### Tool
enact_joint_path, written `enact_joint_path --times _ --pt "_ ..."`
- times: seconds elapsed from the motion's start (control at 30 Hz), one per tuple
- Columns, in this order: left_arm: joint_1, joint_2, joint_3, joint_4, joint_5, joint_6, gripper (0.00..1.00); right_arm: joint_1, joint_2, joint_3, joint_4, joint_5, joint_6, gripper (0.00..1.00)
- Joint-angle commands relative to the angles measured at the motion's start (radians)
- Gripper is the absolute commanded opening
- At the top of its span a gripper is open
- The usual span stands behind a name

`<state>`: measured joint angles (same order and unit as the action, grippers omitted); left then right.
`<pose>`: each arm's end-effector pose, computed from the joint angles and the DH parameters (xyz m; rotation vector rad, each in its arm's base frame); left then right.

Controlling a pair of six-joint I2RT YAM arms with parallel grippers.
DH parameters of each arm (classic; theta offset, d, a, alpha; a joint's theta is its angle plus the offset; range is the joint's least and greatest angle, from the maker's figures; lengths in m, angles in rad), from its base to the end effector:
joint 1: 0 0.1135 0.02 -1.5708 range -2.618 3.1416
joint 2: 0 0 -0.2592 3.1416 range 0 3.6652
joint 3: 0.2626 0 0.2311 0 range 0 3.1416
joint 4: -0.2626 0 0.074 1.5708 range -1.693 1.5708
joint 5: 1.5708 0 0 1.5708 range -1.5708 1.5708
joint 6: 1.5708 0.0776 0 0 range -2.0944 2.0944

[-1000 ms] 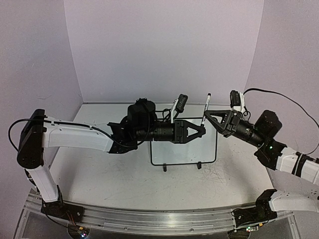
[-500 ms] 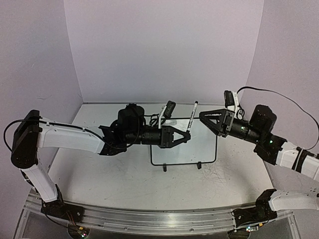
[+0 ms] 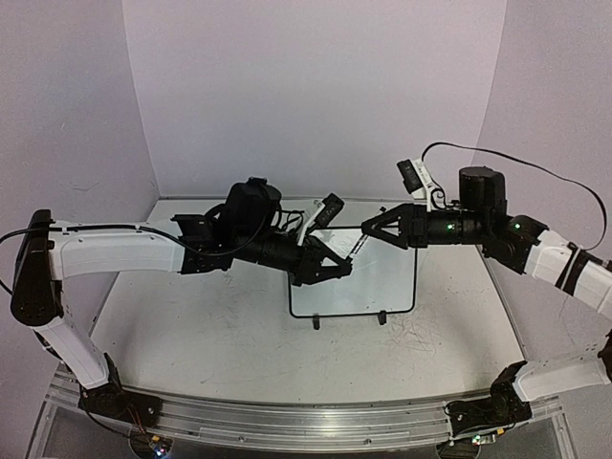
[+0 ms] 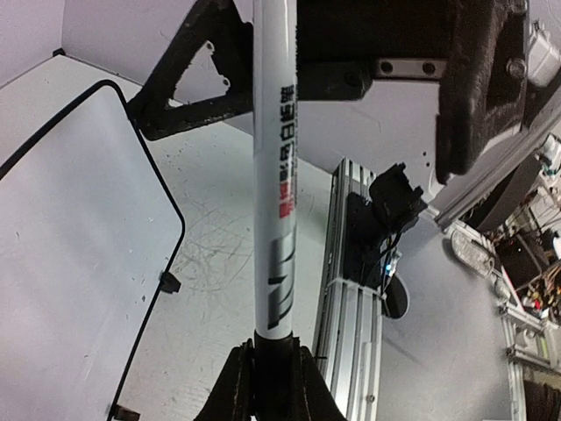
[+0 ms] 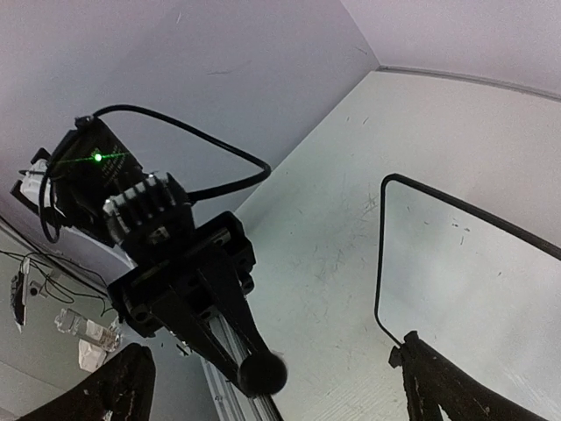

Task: Write a sentence on the whiteboard
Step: Open the pen cap from the whiteboard marker.

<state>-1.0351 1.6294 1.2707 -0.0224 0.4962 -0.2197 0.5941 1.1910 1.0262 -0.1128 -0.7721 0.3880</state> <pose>0.1710 -0.3605 0.2972 1.1685 1.7935 -1.2707 0.2005 0.2008 0.3413 -0.7813 1.8442 1.3679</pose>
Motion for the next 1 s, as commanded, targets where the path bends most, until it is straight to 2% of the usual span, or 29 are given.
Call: enact_joint_path --times 0.0,0.13,0.37,0.73,0.97 --pt "-0.002 -0.047 0.028 -0.119 0.021 0.128 0.0 -0.002 0.094 0.12 -0.23 -0.129 -0.158 0.98" --pt "-0.002 -0.042 0.02 -0.139 0.043 0.135 0.0 -0.001 0.103 0.121 -0.242 -0.19 -0.173 0.92" --pt "-0.005 -0.055 -0.008 -0.147 0.063 0.136 0.0 0.005 0.13 0.134 -0.263 -0.242 -0.175 0.69" --pt "-0.006 -0.042 0.001 -0.184 0.077 0.15 0.0 0.019 0.185 0.154 -0.283 -0.245 -0.191 0.45" --pt "-0.007 -0.04 0.005 -0.212 0.084 0.163 0.0 0.03 0.225 0.155 -0.282 -0.275 -0.201 0.39"
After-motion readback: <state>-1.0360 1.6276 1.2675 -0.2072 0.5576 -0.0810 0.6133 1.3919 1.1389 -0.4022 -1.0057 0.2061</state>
